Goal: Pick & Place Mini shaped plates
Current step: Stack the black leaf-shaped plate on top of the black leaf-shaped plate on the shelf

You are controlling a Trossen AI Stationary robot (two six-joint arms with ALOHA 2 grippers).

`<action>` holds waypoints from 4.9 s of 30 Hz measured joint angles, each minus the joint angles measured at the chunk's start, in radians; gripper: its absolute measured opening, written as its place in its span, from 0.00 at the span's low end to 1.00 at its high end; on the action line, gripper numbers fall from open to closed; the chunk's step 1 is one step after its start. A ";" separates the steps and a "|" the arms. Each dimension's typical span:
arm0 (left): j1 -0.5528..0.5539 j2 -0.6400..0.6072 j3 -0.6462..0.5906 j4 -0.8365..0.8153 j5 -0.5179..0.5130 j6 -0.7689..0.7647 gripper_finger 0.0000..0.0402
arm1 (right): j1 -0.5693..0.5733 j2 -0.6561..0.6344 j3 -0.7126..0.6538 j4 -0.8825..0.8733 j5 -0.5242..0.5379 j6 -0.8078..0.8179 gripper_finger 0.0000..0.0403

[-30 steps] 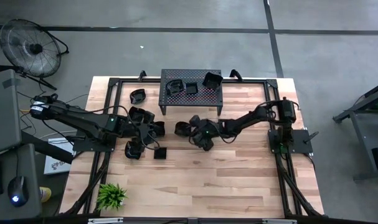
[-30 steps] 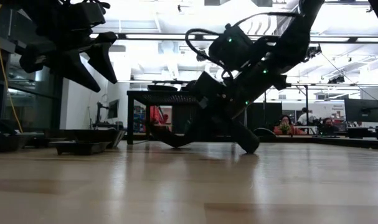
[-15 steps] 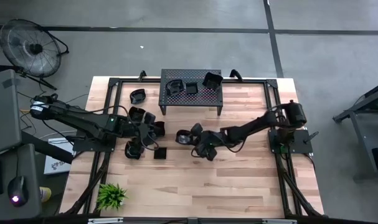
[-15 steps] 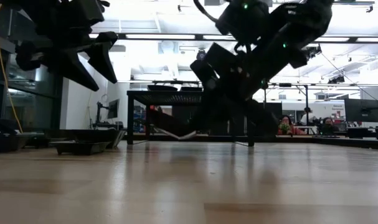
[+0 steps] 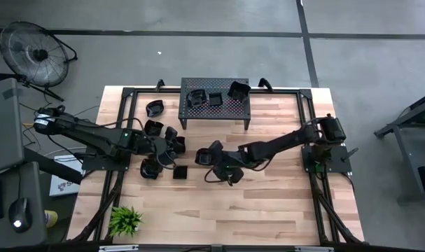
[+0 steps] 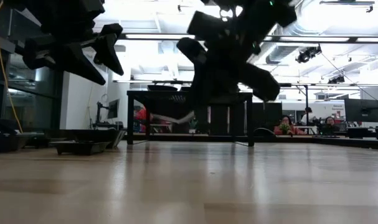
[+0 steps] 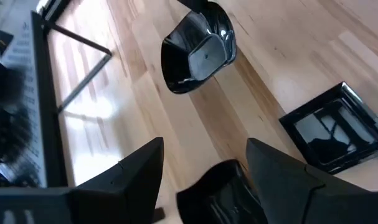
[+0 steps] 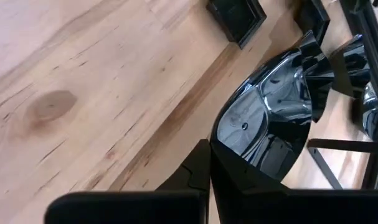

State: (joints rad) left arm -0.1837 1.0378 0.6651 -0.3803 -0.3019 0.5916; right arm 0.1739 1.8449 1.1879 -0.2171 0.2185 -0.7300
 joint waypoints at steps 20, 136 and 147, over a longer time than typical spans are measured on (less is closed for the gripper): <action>0.000 0.117 0.000 0.158 -0.017 0.326 0.55 | 0.024 -0.001 0.169 -0.258 0.098 0.012 0.00; -0.085 0.265 0.001 0.386 -0.046 0.502 0.00 | 0.022 0.001 0.170 -0.130 0.127 0.010 0.45; -0.085 0.264 0.002 0.381 -0.139 0.450 0.00 | 0.073 -0.037 0.170 -0.123 0.444 0.072 0.51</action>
State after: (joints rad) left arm -0.2691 1.3014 0.6666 0.0010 -0.4408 1.0414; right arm 0.2471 1.8078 1.3579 -0.3401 0.6625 -0.6578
